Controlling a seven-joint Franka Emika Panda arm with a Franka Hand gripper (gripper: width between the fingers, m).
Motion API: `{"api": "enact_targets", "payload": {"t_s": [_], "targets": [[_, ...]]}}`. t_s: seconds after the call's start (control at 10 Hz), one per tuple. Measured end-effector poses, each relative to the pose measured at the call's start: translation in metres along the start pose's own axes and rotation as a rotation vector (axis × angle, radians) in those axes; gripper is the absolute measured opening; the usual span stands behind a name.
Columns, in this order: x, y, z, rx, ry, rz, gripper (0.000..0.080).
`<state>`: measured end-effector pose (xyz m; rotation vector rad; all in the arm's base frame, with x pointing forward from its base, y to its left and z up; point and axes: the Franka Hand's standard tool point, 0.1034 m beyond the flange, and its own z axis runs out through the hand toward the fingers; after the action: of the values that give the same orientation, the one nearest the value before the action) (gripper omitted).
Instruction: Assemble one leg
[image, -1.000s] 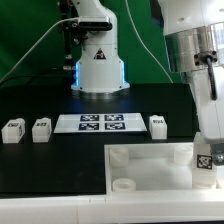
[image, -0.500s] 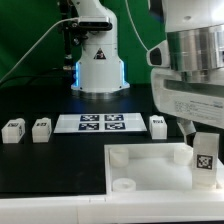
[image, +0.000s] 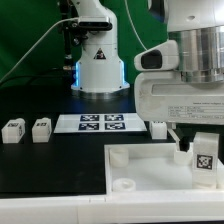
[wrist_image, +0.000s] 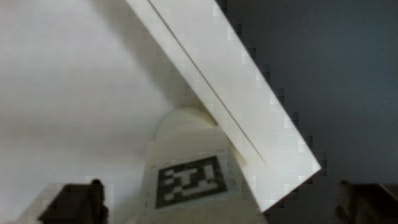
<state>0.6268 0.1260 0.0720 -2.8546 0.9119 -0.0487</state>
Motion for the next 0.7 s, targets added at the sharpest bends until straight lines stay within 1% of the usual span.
{"api": "enact_targets", "payload": {"t_s": [0.1,0.2,0.3,0.4,0.5,0.7], "targets": [[0.0000,0.0000,0.0000,0.000,0.000,0.000,0.0649],[0.0000,0.0000,0.0000,0.000,0.000,0.003,0.0538],[-0.0019,-0.0019,0.0004,0.010,-0.008,0.173,0.0402],[-0.0041,0.0003,0.0018,0.002,-0.017,0.233,0.0402],[-0.0046,-0.0002,0.0020,0.007,-0.022,0.366,0.0297],[-0.0057,-0.0022,0.0026,0.016,-0.029,0.585,0.0296]]}}
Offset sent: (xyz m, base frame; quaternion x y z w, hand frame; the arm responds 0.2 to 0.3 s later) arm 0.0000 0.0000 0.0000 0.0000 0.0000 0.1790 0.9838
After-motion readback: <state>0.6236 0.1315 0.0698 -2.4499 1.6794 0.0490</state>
